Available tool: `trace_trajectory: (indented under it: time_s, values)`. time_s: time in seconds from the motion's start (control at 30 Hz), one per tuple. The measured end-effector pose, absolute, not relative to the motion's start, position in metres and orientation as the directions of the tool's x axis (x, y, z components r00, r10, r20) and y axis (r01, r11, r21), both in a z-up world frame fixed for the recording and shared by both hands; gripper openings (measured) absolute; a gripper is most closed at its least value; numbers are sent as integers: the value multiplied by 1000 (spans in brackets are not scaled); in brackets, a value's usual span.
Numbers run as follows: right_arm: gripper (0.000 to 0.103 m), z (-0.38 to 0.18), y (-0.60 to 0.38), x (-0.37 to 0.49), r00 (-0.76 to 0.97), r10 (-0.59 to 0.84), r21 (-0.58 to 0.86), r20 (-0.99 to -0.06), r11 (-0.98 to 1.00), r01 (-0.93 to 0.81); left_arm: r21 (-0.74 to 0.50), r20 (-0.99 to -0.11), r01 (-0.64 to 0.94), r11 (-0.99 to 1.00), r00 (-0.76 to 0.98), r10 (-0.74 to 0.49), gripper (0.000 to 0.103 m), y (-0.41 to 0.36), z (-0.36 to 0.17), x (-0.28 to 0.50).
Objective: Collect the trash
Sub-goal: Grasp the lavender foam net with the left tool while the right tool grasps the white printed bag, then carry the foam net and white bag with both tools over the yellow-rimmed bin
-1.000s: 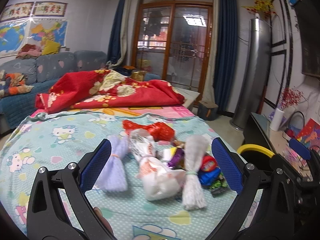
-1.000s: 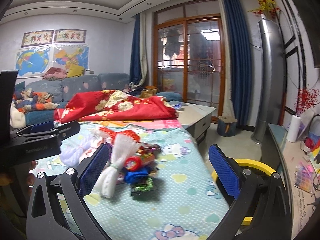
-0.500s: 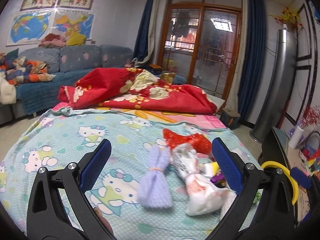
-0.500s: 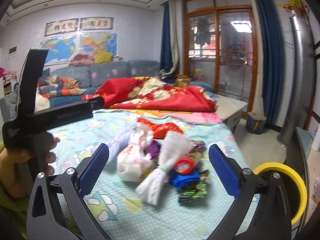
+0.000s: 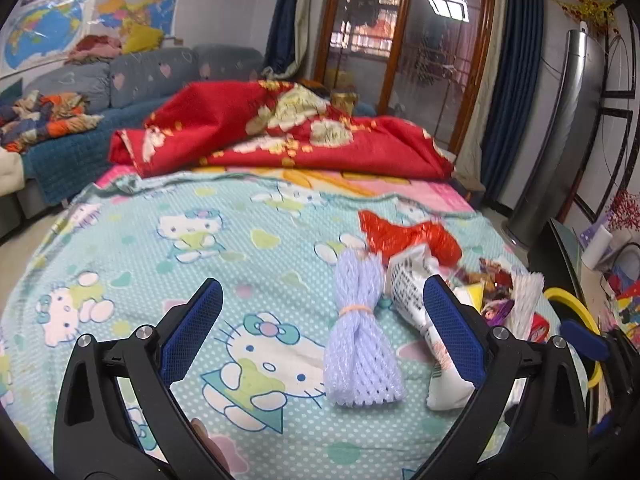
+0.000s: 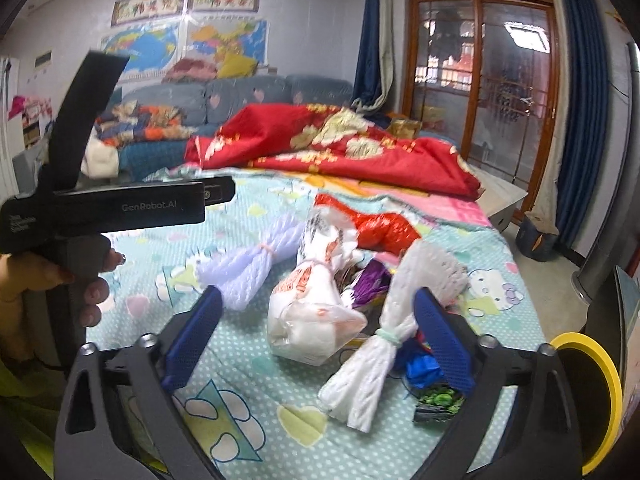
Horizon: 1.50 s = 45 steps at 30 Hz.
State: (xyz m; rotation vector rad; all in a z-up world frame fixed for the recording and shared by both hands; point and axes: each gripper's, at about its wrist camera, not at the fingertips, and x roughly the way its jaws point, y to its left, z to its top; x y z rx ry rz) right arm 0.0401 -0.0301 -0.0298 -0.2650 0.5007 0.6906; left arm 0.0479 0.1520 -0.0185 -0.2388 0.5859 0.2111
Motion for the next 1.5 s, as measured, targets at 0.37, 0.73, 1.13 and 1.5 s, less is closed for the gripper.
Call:
trace_trajectory:
  time_s: [0.37, 0.73, 1.13, 1.5]
  values:
    - [62, -65, -10, 69, 589, 488, -46, -644, 744, -667, -356, -671, -226, 907, 737, -79, 86, 174, -62, 71]
    - [35, -69, -15, 70, 521, 565, 49, -640, 706, -706, -441, -715, -179, 880, 662, -224, 53, 166, -86, 83]
    - [32, -49, -30, 53, 499, 657, 98, -566, 654, -750, -402, -695, -150, 903, 692, -194, 24, 163, -73, 76]
    - [32, -23, -55, 44, 552, 665, 98, -503, 679, -728, -365, -572, -48, 930, 800, -183, 24, 140, -22, 52]
